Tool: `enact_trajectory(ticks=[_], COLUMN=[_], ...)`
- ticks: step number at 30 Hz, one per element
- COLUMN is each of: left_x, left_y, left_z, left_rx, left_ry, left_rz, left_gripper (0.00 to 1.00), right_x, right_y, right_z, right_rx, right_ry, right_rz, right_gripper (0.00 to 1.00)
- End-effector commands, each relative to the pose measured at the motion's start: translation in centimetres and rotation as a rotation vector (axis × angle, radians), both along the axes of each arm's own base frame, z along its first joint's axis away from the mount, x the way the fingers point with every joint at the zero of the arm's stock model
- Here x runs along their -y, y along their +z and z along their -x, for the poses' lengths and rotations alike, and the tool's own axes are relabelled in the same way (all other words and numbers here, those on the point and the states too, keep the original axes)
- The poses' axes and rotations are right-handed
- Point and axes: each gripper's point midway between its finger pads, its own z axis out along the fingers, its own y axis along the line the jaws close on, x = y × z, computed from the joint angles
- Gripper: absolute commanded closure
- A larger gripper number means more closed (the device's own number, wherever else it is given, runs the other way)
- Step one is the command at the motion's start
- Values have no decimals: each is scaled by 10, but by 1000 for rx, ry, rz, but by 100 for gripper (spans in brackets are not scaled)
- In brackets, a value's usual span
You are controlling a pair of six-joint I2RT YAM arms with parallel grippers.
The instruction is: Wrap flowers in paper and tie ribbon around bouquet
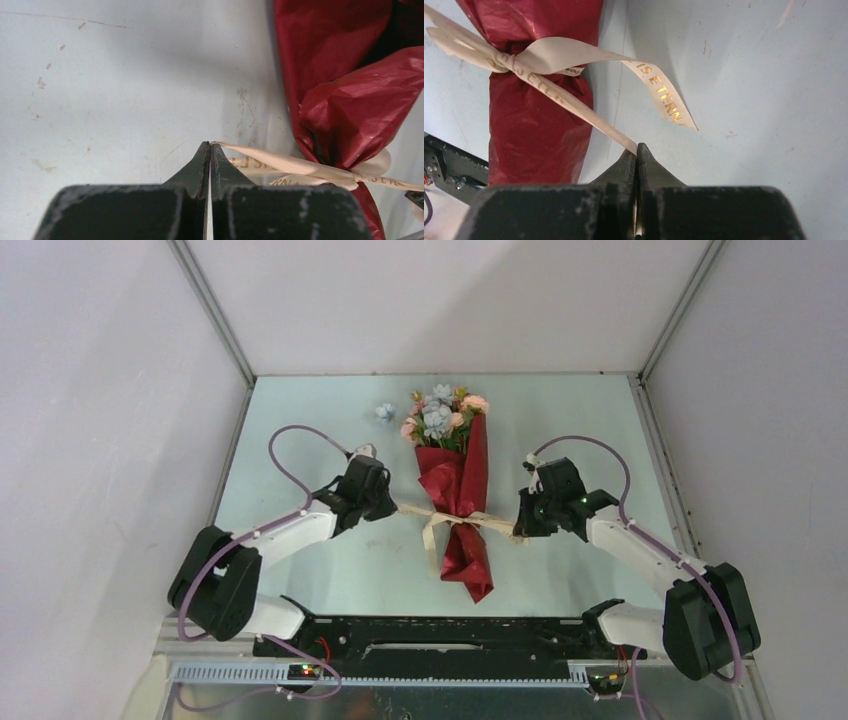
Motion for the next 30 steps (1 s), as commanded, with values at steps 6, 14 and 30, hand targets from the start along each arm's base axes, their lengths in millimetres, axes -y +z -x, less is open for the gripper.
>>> enact_trajectory(ticks=[6, 14, 30], left_x=[-44, -136, -206], left_y=[54, 187, 221], left_z=[-7, 32, 100], left_rx=[114, 403, 546], left_ry=[98, 423, 666], left_rz=[-102, -181, -145], left_gripper=[2, 0, 0], right_x=[26, 81, 150], right_y=[60, 168, 235], right_z=[-15, -20, 17], right_rx=[208, 622, 925], right_ry=[-53, -326, -609], right_rz=[54, 78, 115], right_gripper=[7, 0, 1])
